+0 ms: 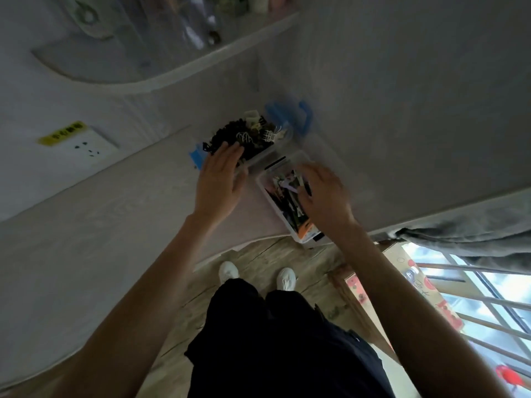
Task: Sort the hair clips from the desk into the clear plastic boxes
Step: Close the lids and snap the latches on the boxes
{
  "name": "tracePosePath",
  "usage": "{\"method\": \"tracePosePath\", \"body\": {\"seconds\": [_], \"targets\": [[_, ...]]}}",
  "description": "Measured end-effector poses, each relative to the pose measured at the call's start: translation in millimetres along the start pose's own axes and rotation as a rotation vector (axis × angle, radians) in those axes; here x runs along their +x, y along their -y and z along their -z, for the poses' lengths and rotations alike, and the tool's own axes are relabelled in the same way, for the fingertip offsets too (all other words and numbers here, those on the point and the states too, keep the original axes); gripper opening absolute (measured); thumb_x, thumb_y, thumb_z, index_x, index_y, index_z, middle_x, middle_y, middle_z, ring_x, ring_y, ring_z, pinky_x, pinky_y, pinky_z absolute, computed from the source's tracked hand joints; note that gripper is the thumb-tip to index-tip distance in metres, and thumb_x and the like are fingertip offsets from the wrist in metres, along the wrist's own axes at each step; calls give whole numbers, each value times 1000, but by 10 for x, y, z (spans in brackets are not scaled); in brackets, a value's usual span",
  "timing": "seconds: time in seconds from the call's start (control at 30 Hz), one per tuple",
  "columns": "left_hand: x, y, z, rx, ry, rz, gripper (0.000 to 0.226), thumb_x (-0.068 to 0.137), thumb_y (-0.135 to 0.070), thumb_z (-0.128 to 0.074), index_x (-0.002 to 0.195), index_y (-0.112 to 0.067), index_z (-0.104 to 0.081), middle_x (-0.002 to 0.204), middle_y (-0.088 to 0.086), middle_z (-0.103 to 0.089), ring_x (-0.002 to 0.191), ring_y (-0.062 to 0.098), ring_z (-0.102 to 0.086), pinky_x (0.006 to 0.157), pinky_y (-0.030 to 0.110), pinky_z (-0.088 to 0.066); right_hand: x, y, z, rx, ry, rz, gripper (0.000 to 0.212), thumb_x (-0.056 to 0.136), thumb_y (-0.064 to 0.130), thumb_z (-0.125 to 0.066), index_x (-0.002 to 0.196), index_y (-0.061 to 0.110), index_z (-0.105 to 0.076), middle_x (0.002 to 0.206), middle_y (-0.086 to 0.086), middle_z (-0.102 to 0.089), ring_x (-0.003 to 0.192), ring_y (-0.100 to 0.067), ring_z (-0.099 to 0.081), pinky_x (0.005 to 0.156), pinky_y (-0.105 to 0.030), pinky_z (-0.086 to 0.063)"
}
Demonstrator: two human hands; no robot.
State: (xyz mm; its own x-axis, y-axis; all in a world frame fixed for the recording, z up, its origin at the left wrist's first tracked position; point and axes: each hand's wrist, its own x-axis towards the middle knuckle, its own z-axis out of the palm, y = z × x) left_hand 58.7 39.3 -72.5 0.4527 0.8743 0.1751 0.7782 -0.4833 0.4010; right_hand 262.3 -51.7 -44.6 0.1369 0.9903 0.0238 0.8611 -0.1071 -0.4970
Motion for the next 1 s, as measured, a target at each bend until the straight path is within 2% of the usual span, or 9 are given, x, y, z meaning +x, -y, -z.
{"method": "tracePosePath", "body": {"seconds": [0.13, 0.23, 0.33, 0.47, 0.57, 0.67, 0.83, 0.93, 1.0], "targets": [[144, 194, -1, 141, 283, -37, 57, 99, -44, -23, 147, -14, -19, 157, 1, -17, 146, 18, -5, 117, 41, 1, 624, 326, -206, -68, 126, 259, 44, 94, 22, -46, 136, 8, -43, 146, -11, -40, 135, -27, -36, 112, -37, -26], [364, 192, -6, 18, 373, -84, 52, 100, -39, -25, 147, -17, -22, 155, 1, -23, 145, 18, -13, 117, 39, -7, 960, 417, -424, -115, 158, 243, 42, 97, 25, -42, 135, 6, -43, 145, -14, -40, 137, -30, -30, 114, -36, -17], [469, 301, 123, -315, 226, 22, 36, 99, -23, -38, 131, -15, -50, 135, 6, -54, 122, 22, -51, 99, 25, -36, 1126, 399, -488, -127, 187, 124, 38, 98, 30, -39, 128, 9, -49, 139, -11, -46, 132, -28, -34, 109, -33, -21], [375, 592, 267, -182, -91, -38, 31, 93, -17, -40, 110, -13, -65, 110, 6, -67, 97, 24, -61, 81, 35, -50, 1181, 459, -488, -144, 37, 158, 30, 89, 28, -55, 110, 8, -62, 121, -13, -59, 113, -33, -50, 96, -39, -39], [487, 710, 235, -22, 29, -129, 37, 94, -22, -40, 126, -13, -55, 130, 7, -58, 118, 28, -52, 99, 42, -42, 1195, 543, -540, -133, 100, 255, 24, 80, 24, -63, 99, 10, -66, 105, -13, -65, 102, -33, -55, 87, -40, -44], [529, 744, 210, 93, 246, -123, 42, 99, -27, -38, 139, -18, -40, 145, 3, -44, 134, 21, -40, 116, 42, -18, 1302, 524, -478, -74, 98, 73, 28, 78, 35, -69, 96, 14, -67, 108, -11, -64, 106, -34, -54, 95, -44, -41], [502, 887, 315, 47, 34, -64, 34, 94, -24, -37, 115, -12, -61, 112, 10, -65, 106, 30, -58, 101, 38, -35, 1311, 406, -428, -52, 25, -22, 20, 83, 26, -66, 94, 10, -69, 106, -12, -66, 97, -30, -59, 86, -36, -46], [656, 723, 290, 29, 63, -88, 44, 95, -34, -34, 127, -10, -52, 133, 11, -54, 123, 29, -48, 107, 40, -32, 1213, 405, -480, -81, 43, 67, 21, 88, 21, -55, 86, 7, -71, 93, -11, -71, 86, -31, -64, 80, -39, -51], [770, 538, 198, 63, 197, -112, 57, 96, -43, -37, 143, -11, -31, 151, 11, -31, 140, 26, -27, 117, 43, -17, 1157, 439, -486, -170, 60, 134, 28, 90, 26, -48, 88, 10, -71, 96, -6, -72, 97, -29, -61, 90, -38, -42]]}}
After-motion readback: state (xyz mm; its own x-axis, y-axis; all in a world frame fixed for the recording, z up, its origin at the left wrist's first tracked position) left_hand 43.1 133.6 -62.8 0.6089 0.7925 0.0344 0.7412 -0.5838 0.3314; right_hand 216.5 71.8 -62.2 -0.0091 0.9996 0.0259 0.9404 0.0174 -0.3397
